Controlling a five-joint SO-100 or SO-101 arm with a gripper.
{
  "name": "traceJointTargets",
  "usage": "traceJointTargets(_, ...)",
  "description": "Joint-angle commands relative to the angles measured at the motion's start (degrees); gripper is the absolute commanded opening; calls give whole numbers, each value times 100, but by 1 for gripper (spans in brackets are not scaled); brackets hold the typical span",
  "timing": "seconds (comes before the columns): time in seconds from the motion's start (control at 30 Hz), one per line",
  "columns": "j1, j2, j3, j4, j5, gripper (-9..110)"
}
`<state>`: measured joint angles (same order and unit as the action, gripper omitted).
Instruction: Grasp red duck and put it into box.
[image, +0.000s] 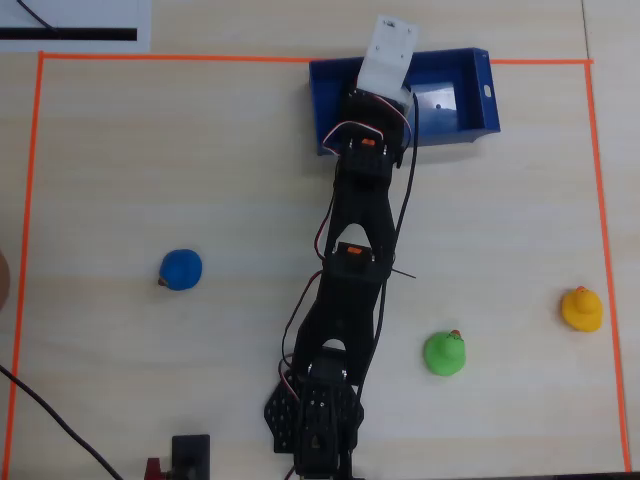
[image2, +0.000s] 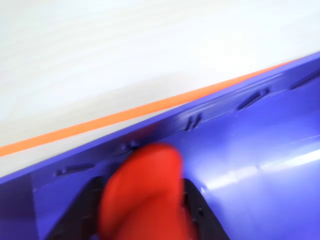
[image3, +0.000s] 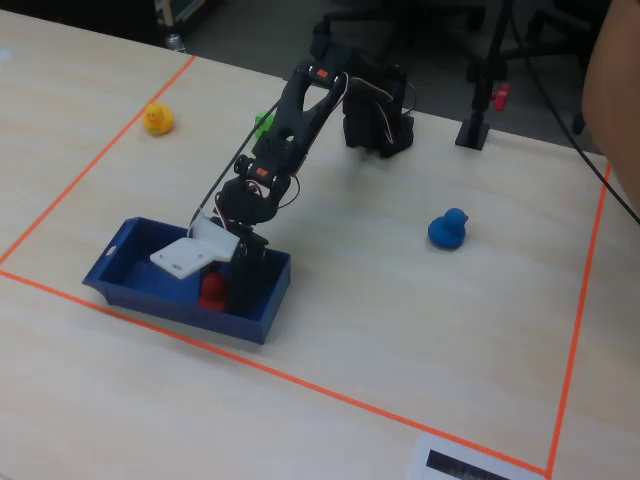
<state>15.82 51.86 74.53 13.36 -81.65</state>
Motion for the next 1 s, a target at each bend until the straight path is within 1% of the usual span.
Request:
traceJointTargets(0.0, 114, 281, -466, 264, -53, 34)
traceJointTargets(0.2, 114, 879, -694, 870, 229, 31)
traceJointTargets(0.27, 88, 1292, -896, 1266, 466, 26)
traceJointTargets(0.3, 70, 1529, -1046, 1485, 659, 21)
traceJointTargets(0.33, 35, 1784, -1274, 1811, 896, 14)
traceJointTargets(0.37, 0, 2048, -1617, 2276, 1195, 4)
traceJointTargets(0.4, -44, 2294, -2013, 2821, 1494, 0)
traceJointTargets(0.47, -220, 2795, -2593, 3894, 1767, 0)
traceJointTargets(0.53, -501, 3384, -2558, 4939, 1644, 0)
traceJointTargets(0.57, -659, 3727, -2259, 5388, 1547, 0)
traceJointTargets(0.63, -1002, 4632, -782, 5739, 1213, 0)
traceJointTargets(0.73, -1389, 6363, 2426, 5265, 492, 0)
traceJointTargets(0.8, -1503, 7374, 4289, 4896, 44, 0)
traceJointTargets(0.87, -1582, 8350, 5801, 4597, -422, 0)
traceJointTargets(0.97, -1740, 9791, 7611, 4351, -1046, 0)
